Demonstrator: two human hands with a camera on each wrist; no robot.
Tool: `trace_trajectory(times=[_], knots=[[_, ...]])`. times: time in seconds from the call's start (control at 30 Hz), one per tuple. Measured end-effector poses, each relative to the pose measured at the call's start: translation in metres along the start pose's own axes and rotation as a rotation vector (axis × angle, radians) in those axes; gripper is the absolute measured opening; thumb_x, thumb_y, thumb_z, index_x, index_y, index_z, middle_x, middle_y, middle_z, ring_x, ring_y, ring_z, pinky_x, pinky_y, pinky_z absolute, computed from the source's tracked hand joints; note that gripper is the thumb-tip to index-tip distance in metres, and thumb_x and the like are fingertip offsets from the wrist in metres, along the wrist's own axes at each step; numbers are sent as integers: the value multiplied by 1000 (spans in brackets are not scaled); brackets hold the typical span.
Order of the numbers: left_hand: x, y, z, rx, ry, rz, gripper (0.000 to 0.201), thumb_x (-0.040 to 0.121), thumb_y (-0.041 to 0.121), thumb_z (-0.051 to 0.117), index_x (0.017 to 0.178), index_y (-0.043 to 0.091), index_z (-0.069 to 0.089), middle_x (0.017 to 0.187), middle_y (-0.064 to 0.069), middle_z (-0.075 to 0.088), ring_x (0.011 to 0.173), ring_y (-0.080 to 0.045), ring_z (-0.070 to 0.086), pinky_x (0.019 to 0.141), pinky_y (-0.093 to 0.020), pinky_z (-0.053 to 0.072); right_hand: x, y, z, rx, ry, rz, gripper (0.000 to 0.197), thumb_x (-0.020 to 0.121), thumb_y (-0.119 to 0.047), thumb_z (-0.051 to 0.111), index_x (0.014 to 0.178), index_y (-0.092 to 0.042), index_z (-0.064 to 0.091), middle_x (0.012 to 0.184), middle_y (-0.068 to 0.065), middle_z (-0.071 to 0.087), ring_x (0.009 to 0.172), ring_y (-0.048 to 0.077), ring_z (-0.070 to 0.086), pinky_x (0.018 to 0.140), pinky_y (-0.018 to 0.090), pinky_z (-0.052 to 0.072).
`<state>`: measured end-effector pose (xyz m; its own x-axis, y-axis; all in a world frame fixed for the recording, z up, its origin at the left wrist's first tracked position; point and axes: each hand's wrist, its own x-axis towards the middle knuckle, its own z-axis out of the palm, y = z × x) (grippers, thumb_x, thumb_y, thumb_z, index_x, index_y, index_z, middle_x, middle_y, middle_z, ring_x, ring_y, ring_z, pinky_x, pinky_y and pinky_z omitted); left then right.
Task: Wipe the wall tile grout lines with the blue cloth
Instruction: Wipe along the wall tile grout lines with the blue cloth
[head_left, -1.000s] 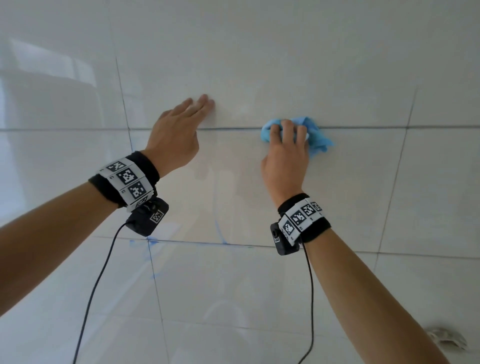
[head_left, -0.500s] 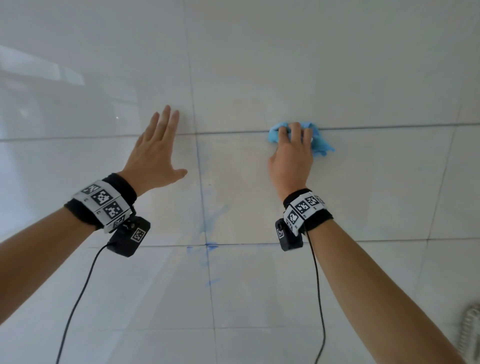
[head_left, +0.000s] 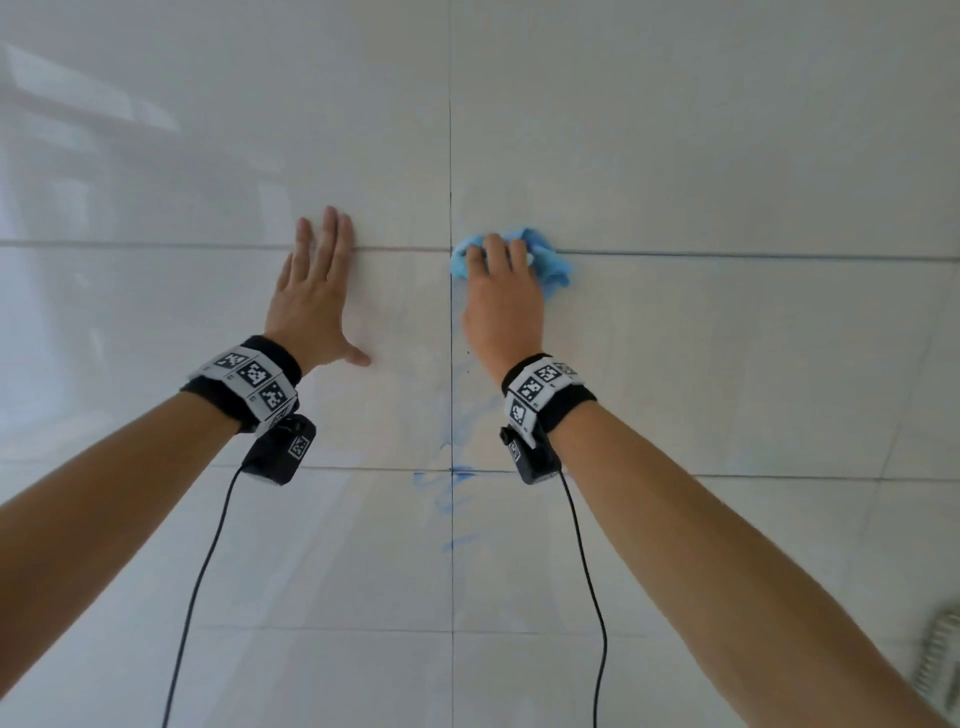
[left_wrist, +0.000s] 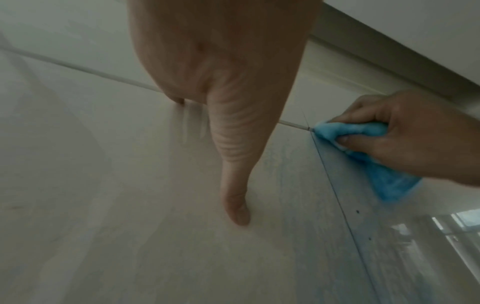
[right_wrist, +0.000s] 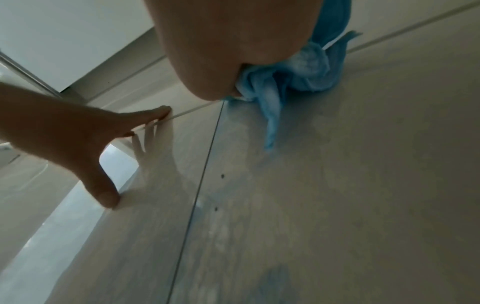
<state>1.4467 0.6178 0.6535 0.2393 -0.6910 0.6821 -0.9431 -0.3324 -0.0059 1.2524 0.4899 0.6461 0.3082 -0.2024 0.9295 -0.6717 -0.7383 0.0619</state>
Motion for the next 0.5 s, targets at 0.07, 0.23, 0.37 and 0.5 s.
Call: trace_trajectory(times=[0.07,0.23,0.37,0.5], knots=[[-1,0,-2,20,2,1,180,41,45,104,162,17,-25,172,-2,-26,158,-34,-20,128,-48,8,6,6,-9,27,-5,-52,39,74,8,67,111,-4,69,121,11,63,115,35,55,87,45,53],[-3,-3,-6,77,-15,23,182,38,44,104,161,16,-27,171,-2,-27,158,-32,-19,127,-46,17,44,30,-28,118,166,-14,38,91,5,61,126,-6,67,138,10,60,133,34,48,108,42,46],[-4,-9,-5,98,10,44,183,37,42,104,161,17,-28,171,-1,-28,159,-31,-19,125,-47,27,63,20,-9,181,235,-40,34,92,0,59,125,-5,68,137,10,62,133,33,51,116,40,40],[-3,-15,0,109,38,62,182,35,45,103,163,16,-23,172,0,-24,160,-30,-17,124,-43,28,4,-15,46,219,127,-325,42,88,3,62,129,-4,66,143,13,60,136,33,51,124,28,19]])
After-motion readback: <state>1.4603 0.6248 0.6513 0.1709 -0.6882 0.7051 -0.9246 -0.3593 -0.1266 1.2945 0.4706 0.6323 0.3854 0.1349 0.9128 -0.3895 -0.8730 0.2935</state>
